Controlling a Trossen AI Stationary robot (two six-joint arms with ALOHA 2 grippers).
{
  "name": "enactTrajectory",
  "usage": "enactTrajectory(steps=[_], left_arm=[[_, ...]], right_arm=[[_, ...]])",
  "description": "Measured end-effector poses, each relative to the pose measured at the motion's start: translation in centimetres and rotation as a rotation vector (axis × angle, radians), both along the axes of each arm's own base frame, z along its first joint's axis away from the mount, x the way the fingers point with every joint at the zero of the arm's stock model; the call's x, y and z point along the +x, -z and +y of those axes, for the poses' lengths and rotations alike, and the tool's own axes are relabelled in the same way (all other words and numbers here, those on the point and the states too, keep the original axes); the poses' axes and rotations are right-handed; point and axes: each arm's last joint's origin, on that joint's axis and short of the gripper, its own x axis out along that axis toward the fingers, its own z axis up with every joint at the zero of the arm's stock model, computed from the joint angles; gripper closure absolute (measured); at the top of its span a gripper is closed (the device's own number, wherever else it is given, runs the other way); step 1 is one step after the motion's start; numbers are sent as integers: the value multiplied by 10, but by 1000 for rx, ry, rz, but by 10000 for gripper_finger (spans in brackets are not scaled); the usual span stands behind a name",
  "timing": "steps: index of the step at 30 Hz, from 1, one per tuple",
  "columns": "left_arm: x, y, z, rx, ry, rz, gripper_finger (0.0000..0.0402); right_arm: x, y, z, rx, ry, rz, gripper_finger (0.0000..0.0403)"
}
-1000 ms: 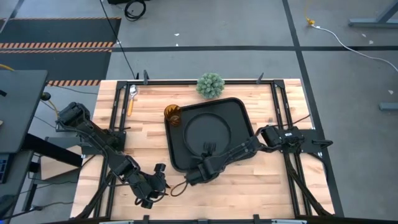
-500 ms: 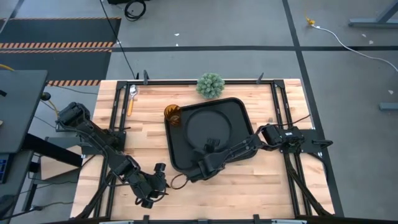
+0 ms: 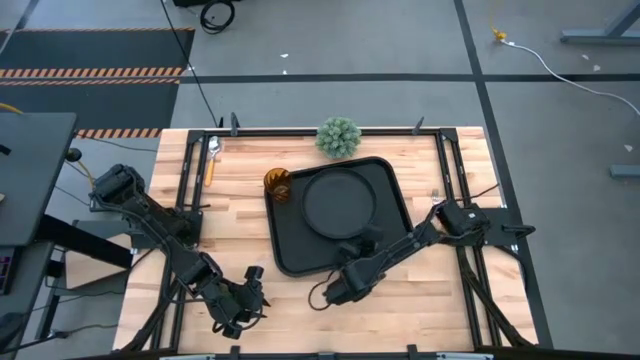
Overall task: Pick and place plate/cup/fork/spoon on tray
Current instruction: Adjust the black serving tray
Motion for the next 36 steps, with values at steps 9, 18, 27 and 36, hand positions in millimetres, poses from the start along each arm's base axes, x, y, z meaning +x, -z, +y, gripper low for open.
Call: enactTrajectory(steps=[9,18,27,36], left_arm=[[0,0,0,1,1,0,269],[1,0,2,28,-32,-29,269],[1,0,2,25,-36,-26,269],[3,-1,4,82,-88,-84,269]], right_arm=[[-68,-7,-9,108,133,-118,283],[-100,28,-21,107,248,-311,302],[-99,51,-26,237,421,-415,307],[-80,28,1,393,413,-464,311]])
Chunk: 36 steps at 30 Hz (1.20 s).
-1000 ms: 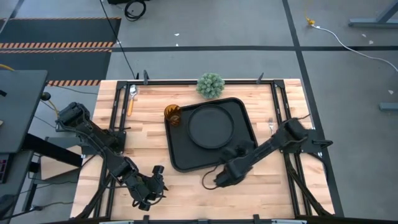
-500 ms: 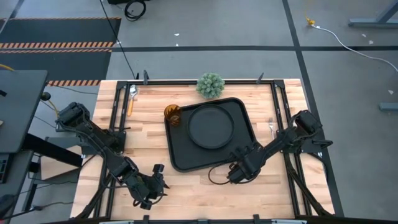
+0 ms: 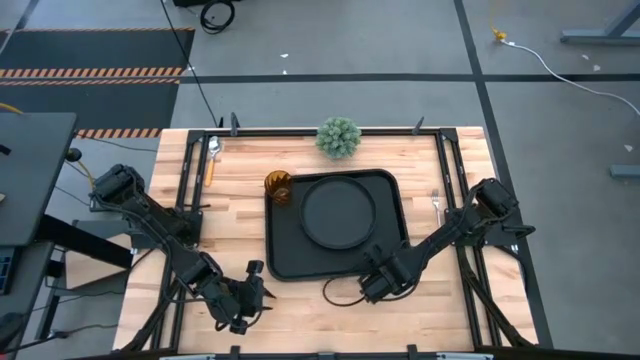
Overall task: Pick and place plate/cup/fork/spoon on tray
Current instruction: Adjust the black serving tray, then put the orange spoon on the black serving tray to the left of the black plate
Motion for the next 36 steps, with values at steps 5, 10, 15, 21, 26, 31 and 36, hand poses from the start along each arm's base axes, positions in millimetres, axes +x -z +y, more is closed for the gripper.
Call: enactTrajectory(steps=[5,10,15,21,26,31,36], left_arm=[[1,-1,1,13,-47,-37,269],[-2,-8,0,-37,-60,-46,269],[-9,-25,3,-44,-17,-104,269],[-7,-48,17,36,29,-229,269],[8,-68,40,129,28,-368,269],[34,-78,73,211,6,-458,269],[60,-95,127,244,-94,-415,269]], right_arm=[[3,-9,7,-56,-31,-62,312],[1,-11,11,-132,-61,-107,312],[-4,-12,21,-193,-85,-173,312],[-16,-12,35,-200,-157,-155,312],[-32,-13,34,-230,-176,-18,309],[-40,-15,27,-297,-165,68,299],[-37,-15,20,-257,-141,122,291]])
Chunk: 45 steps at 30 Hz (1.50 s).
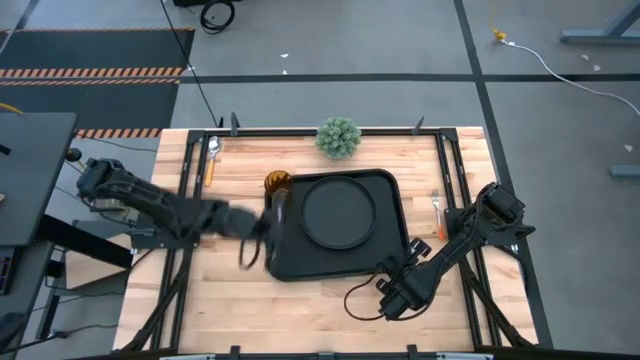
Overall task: Pick and place plate/cup/fork/spoon on tray
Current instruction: Put the orange spoon on the black serving tray to the left of the black plate
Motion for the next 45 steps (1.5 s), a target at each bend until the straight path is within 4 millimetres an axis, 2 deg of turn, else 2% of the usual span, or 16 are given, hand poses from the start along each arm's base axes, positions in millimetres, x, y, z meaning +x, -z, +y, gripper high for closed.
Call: enactTrajectory(steps=[6,10,15,21,26,30,35,40,45], left_arm=[[15,-52,60,12,-173,-29,269],[12,-76,99,9,-312,-22,269],[4,-72,148,-3,-500,14,280],[4,-66,205,-18,-696,-41,314],[1,-56,240,-17,-797,-51,344],[4,-44,256,-23,-832,-15,363],[15,-32,262,-54,-821,-15,376],[30,-35,257,-62,-708,-130,377],[35,-46,252,-47,-680,-229,378]], right_arm=[[0,-11,-6,56,20,7,290],[-3,-27,-12,44,32,-59,290],[-5,-43,-17,-8,21,-175,293],[-6,-46,-19,20,-30,-128,292],[-3,-47,-26,28,-30,-84,295],[-3,-53,-37,28,-28,-51,296],[-6,-69,-48,-9,-85,-80,297],[-14,-83,-55,-5,-118,-122,298],[-26,-87,-54,63,-96,-199,298]])
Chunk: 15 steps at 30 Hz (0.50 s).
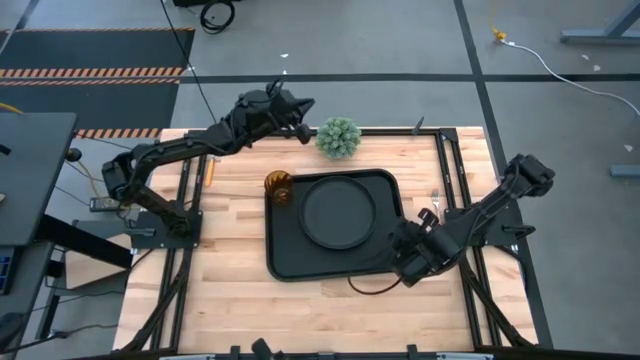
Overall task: Pick and place plate/cup/fork/spoon on tray
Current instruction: Put the orange spoon on the black serving tray to the left of the black plate
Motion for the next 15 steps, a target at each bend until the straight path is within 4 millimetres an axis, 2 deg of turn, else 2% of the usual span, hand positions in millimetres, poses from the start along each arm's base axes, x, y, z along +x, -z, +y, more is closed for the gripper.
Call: enactTrajectory(steps=[4,7,12,15], left_arm=[[-2,-8,12,-51,-39,37,389],[1,-11,31,-134,-81,129,397],[19,-33,65,-242,-103,276,393],[34,-42,77,-264,-99,355,388]], right_arm=[[-5,10,9,89,-13,-59,298],[-6,20,15,143,-22,-95,298],[-8,28,18,215,-32,-60,300],[-6,28,16,213,-34,-58,300]])
